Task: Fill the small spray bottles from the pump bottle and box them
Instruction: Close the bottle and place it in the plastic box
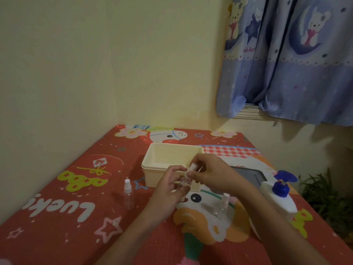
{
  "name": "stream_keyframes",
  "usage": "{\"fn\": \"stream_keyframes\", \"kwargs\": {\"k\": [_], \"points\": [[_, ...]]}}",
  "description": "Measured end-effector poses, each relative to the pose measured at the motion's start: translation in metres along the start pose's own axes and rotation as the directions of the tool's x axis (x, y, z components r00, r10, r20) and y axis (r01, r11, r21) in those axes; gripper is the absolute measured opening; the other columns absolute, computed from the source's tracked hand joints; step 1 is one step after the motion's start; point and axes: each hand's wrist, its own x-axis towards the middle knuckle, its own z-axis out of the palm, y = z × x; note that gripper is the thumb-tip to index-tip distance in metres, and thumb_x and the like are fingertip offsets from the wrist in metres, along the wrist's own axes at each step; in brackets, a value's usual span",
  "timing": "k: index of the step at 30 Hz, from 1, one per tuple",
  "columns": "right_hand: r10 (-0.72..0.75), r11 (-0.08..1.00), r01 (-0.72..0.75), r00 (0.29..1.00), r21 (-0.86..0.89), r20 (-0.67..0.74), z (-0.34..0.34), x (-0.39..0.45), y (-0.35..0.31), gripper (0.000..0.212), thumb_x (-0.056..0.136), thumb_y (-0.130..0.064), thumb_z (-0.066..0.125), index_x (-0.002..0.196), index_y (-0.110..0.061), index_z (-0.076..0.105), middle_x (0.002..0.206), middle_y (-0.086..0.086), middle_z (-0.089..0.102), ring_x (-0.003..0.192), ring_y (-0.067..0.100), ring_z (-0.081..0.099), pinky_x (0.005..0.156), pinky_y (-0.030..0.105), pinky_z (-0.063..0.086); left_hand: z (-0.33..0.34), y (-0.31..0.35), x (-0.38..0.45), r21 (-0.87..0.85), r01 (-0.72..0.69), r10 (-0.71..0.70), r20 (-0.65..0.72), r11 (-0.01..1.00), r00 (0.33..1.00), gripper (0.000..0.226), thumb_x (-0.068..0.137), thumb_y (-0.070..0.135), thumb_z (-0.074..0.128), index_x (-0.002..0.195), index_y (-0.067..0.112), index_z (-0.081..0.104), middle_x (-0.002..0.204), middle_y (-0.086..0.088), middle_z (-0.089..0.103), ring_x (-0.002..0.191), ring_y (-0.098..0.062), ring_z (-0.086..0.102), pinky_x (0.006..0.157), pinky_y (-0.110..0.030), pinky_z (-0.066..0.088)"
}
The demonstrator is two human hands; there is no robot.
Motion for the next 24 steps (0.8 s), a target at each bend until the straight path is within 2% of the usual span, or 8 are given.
{"fn": "stream_keyframes", "kwargs": {"k": [3, 6, 8, 11, 15, 20, 24], "points": [[0.013, 0.998, -0.012, 1.0, -0.064, 0.007, 0.001, 0.0, 0.0, 0.014, 0.086, -0.033, 0.065, 0.086, -0.02, 0.059, 0.079, -0.004, 0.065, 0.073, 0.015, 0.067, 0.068, 0.034, 0.057, 0.003, -0.002, -0.002, 0.019, -0.002, 0.002, -0.007, 1.0, 1.0, 0.034, 0.092, 0.016, 0.065, 0.111, 0.04, 0.051, 0.108, 0.005, 0.071, 0.103, -0.019, 0.067, 0.075, -0.033, 0.06], [0.006, 0.997, -0.001, 0.999, -0.081, 0.05, -0.001, -0.002, 0.002, 0.011, 0.088, -0.025, 0.061, 0.091, -0.015, 0.061, 0.084, 0.001, 0.067, 0.076, 0.019, 0.067, 0.073, 0.043, 0.058, 0.004, -0.001, -0.004, 0.056, 0.01, -0.01, 0.0, 0.998, 1.0, 0.031, 0.092, 0.021, 0.065, 0.111, 0.04, 0.051, 0.108, 0.009, 0.07, 0.102, -0.012, 0.067, 0.07, -0.027, 0.057], [-0.013, 0.993, 0.023, 0.996, -0.114, 0.086, -0.005, -0.002, 0.003, 0.009, 0.089, -0.018, 0.057, 0.096, -0.017, 0.062, 0.088, 0.0, 0.066, 0.08, 0.018, 0.066, 0.076, 0.043, 0.057, 0.003, -0.003, -0.003, 0.065, 0.025, -0.025, 0.006, 0.998, 1.0, 0.031, 0.091, 0.016, 0.065, 0.11, 0.037, 0.053, 0.106, 0.006, 0.07, 0.101, -0.013, 0.067, 0.071, -0.032, 0.06], [-0.036, 0.988, 0.055, 0.991, -0.146, 0.131, -0.01, -0.003, 0.003, 0.018, 0.089, -0.011, 0.057, 0.102, -0.021, 0.064, 0.095, -0.004, 0.064, 0.086, 0.013, 0.062, 0.08, 0.036, 0.056, 0.001, -0.003, -0.002, 0.071, 0.059, -0.061, 0.025, 0.996, 0.998, 0.034, 0.09, 0.008, 0.065, 0.107, 0.036, 0.055, 0.106, 0.001, 0.071, 0.102, -0.018, 0.068, 0.078, -0.048, 0.06], [-0.044, 0.988, 0.066, 0.987, -0.137, 0.151, -0.011, -0.003, 0.004, 0.021, 0.089, -0.008, 0.06, 0.104, -0.021, 0.065, 0.099, -0.008, 0.065, 0.088, 0.007, 0.06, 0.079, 0.026, 0.053, 0.001, -0.003, -0.002, 0.064, 0.092, -0.095, 0.053, 0.994, 0.994, 0.033, 0.09, 0.003, 0.063, 0.11, 0.028, 0.054, 0.109, -0.002, 0.072, 0.103, -0.022, 0.068, 0.08, -0.051, 0.058], [-0.046, 0.99, 0.067, 0.986, -0.126, 0.162, -0.012, -0.004, 0.004, 0.025, 0.088, -0.004, 0.059, 0.104, -0.022, 0.066, 0.1, -0.007, 0.064, 0.09, 0.007, 0.059, 0.078, 0.023, 0.051, -0.001, -0.001, -0.002, 0.013, 0.141, -0.141, 0.098, 0.99, 0.985, 0.031, 0.089, 0.0, 0.063, 0.113, 0.016, 0.052, 0.109, -0.009, 0.073, 0.097, -0.022, 0.068, 0.081, -0.05, 0.056], [-0.057, 0.989, 0.081, 0.98, -0.124, 0.188, -0.013, -0.004, 0.004, 0.029, 0.087, 0.0, 0.057, 0.102, -0.022, 0.067, 0.099, -0.008, 0.066, 0.088, 0.004, 0.06, 0.072, 0.017, 0.048, -0.003, 0.001, 0.0, -0.025, 0.184, -0.18, 0.124, 0.983, 0.976, 0.03, 0.088, -0.001, 0.064, 0.112, 0.013, 0.053, 0.101, -0.005, 0.074, 0.092, -0.021, 0.066, 0.087, -0.057, 0.052]]}}
